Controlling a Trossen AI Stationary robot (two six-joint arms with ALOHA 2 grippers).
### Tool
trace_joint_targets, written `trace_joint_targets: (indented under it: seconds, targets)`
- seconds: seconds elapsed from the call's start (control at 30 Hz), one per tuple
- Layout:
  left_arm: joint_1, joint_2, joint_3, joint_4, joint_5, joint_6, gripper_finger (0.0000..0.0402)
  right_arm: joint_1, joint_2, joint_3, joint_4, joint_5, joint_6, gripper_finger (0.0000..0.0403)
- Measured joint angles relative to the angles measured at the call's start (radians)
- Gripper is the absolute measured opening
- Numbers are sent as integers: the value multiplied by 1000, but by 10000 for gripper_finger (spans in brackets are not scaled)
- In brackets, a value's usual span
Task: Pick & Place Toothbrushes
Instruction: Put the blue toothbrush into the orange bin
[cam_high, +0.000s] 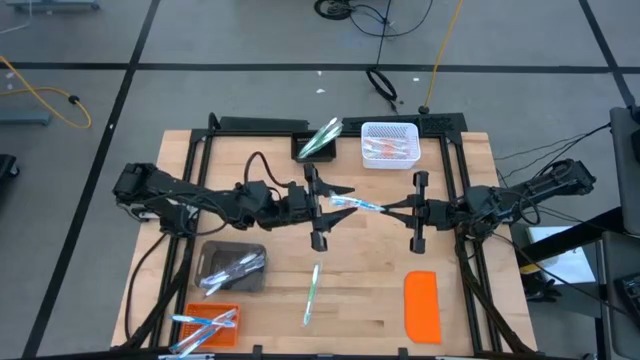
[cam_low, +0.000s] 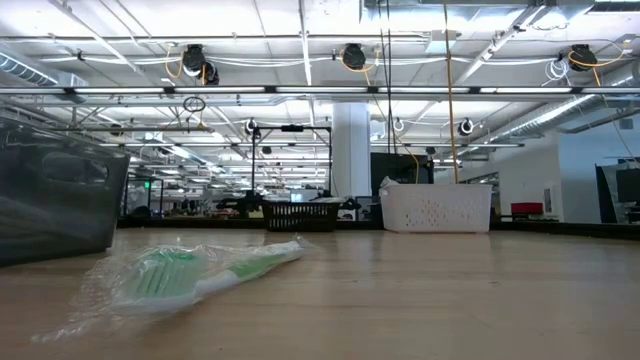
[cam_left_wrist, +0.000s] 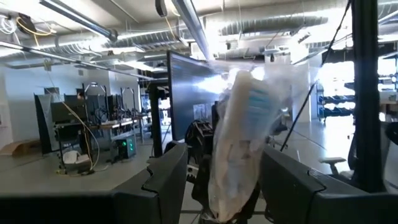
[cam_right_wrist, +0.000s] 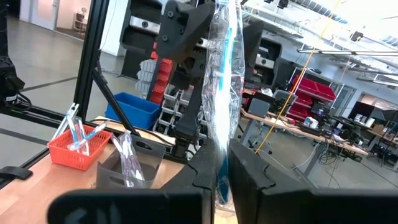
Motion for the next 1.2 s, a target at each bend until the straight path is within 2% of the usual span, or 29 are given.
trace_joint_targets:
  seconds: [0.33, 1.07, 1.2]
  targets:
    - [4, 3, 0, 3, 49, -2, 189, 0, 0, 0, 0, 0, 1, 15]
    - [4, 3, 0, -2, 49, -2, 188, 0, 0, 0, 0, 0, 0, 15]
    - [4, 3, 0, -2, 49, -4, 174, 0, 0, 0, 0, 0, 0, 15]
